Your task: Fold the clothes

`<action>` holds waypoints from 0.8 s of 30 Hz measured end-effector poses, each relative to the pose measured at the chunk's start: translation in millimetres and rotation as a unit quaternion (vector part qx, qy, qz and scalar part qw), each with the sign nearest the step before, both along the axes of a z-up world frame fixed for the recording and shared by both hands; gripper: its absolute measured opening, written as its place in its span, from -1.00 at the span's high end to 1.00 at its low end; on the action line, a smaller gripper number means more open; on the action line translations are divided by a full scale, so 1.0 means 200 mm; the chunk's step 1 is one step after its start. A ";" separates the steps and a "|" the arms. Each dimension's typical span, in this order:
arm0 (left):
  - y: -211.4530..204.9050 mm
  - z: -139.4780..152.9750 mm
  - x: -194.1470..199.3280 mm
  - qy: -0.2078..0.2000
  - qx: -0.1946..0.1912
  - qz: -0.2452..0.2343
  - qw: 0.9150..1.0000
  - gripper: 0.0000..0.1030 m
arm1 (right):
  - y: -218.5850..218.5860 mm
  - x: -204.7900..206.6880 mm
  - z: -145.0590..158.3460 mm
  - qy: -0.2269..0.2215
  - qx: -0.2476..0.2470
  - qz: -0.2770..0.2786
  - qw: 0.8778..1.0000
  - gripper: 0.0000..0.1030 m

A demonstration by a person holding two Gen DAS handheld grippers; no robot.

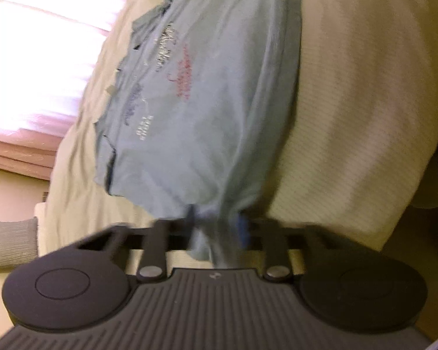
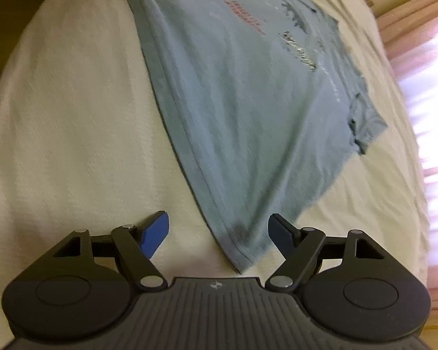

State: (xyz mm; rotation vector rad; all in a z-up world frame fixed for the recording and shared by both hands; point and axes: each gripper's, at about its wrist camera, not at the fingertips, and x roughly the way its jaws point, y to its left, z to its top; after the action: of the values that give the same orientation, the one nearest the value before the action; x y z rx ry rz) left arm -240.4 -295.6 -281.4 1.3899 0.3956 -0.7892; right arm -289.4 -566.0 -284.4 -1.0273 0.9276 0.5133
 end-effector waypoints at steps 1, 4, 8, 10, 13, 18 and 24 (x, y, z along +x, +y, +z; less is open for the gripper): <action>0.00 0.01 0.00 -0.002 -0.004 0.006 1.000 0.84 | 0.01 -0.01 -0.01 -0.011 -0.002 0.009 1.000 -0.49; -0.02 0.07 0.05 0.024 -0.043 0.050 0.998 0.88 | 0.09 -0.05 -0.02 -0.042 0.005 0.046 0.998 -0.49; -0.03 0.16 0.12 0.054 -0.088 0.101 0.989 0.89 | 0.20 -0.03 -0.06 -0.076 0.019 0.094 0.993 -0.50; -0.02 0.18 0.13 0.062 -0.091 0.104 0.989 0.89 | 0.24 0.01 -0.09 -0.089 0.019 0.106 0.990 -0.48; -0.01 0.20 0.13 0.063 -0.086 0.095 0.990 0.89 | 0.21 0.02 -0.12 -0.105 -0.007 0.119 0.987 -0.41; -0.01 0.19 0.11 0.060 -0.081 0.091 0.991 0.89 | 0.02 0.07 -0.15 -0.126 -0.074 0.095 0.985 -0.08; -0.02 0.21 0.11 0.063 -0.076 0.087 0.991 0.90 | -0.09 0.11 -0.12 -0.119 -0.076 0.095 0.985 0.54</action>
State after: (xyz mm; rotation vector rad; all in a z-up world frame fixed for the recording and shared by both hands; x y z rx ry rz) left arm -218.0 -300.2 -240.2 1.1490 0.5371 -0.7496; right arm -268.2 -584.3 -307.8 -1.2938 0.6670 0.4693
